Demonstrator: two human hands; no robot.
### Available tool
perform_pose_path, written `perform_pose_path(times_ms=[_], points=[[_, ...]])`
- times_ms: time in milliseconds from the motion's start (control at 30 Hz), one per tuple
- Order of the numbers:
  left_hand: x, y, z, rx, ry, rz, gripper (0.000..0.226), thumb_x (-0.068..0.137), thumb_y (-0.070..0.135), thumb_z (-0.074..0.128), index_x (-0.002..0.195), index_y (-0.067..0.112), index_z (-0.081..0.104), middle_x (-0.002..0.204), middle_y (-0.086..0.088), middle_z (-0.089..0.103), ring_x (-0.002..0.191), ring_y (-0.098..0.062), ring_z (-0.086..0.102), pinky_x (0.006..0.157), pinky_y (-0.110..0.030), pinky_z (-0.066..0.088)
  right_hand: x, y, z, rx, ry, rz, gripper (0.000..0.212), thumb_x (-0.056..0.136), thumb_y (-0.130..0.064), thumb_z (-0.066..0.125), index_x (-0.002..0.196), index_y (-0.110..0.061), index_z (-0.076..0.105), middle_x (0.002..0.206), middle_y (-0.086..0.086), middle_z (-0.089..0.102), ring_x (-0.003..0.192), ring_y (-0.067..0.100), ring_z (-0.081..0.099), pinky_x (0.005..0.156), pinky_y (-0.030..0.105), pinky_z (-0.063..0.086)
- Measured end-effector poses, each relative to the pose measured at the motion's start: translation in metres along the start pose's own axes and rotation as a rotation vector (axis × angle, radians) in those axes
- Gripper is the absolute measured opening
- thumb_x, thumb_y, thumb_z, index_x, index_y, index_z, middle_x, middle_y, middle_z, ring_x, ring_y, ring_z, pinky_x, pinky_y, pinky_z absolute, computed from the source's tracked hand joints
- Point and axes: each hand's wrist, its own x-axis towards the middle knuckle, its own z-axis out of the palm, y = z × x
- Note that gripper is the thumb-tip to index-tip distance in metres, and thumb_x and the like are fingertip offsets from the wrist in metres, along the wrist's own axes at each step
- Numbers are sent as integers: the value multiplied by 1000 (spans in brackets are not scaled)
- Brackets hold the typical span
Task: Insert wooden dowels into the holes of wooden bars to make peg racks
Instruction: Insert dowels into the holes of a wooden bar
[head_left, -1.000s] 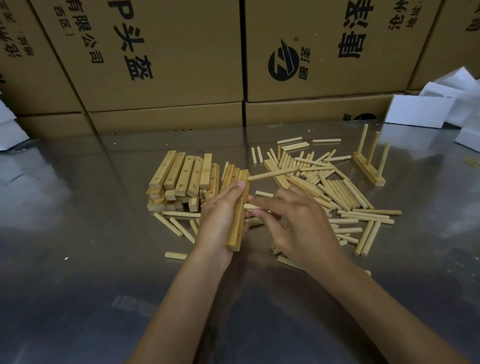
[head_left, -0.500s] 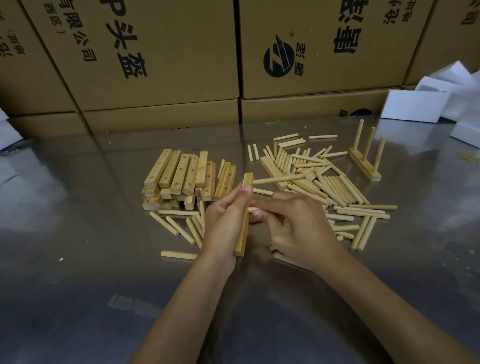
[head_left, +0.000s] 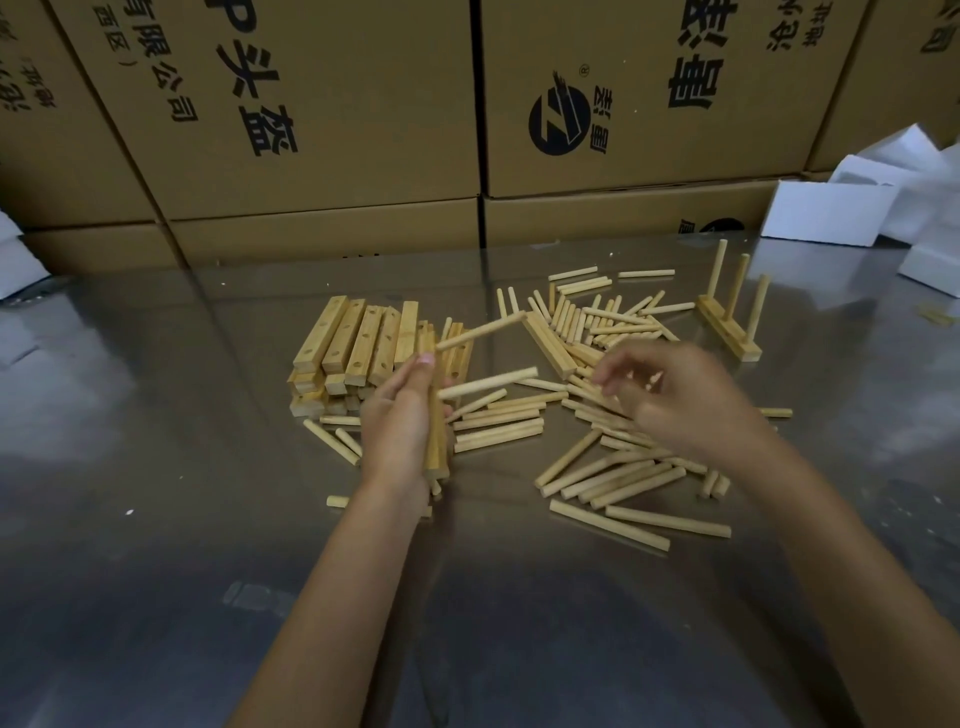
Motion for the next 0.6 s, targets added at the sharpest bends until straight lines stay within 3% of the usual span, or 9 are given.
perform_pose_path(times_ms=[100, 200, 333, 433, 500, 600], points=[[5, 2, -4, -1, 6, 16, 26, 96, 33, 64, 119, 25, 71, 80, 6, 76, 56, -2, 62, 53, -22, 50, -2, 11, -5, -125, -276, 27, 28, 92, -11, 62, 86, -35, 73, 94, -18, 63, 92, 4, 56, 74, 19, 42], [4, 0, 0, 21, -13, 18, 27, 95, 34, 65, 121, 26, 71, 82, 6, 77, 59, -3, 62, 55, -22, 51, -5, 9, 11, -140, -297, -78, 24, 89, -17, 67, 96, -38, 74, 99, -18, 57, 103, -2, 41, 87, 16, 34], [2, 0, 3, 27, -36, -4, 31, 95, 34, 65, 124, 26, 69, 84, 3, 78, 60, -8, 60, 51, -25, 48, -7, 5, 38, -232, -292, -147, 20, 87, -15, 70, 91, -34, 76, 97, -20, 51, 99, 1, 35, 83, 20, 27], [2, 1, 2, 32, -40, -16, 30, 95, 34, 65, 123, 25, 69, 85, 3, 78, 57, -7, 59, 49, -24, 48, -8, 2, 44, -336, -246, -226, 18, 92, -15, 63, 93, -33, 66, 95, -20, 50, 96, 3, 36, 83, 24, 28], [3, 2, 2, 14, -30, -40, 25, 96, 33, 64, 117, 22, 71, 80, 3, 77, 54, -6, 59, 46, -22, 48, -9, -3, 42, -264, -202, -221, 18, 96, -15, 55, 97, -34, 55, 94, -16, 53, 91, 3, 44, 78, 25, 36], [4, 5, -1, -49, -14, -109, 16, 97, 33, 63, 97, 20, 73, 61, 4, 69, 46, -4, 59, 45, -19, 50, -12, -17, 36, 49, -187, -145, 17, 100, -15, 51, 101, -31, 49, 92, -11, 63, 77, 1, 56, 64, 18, 41]])
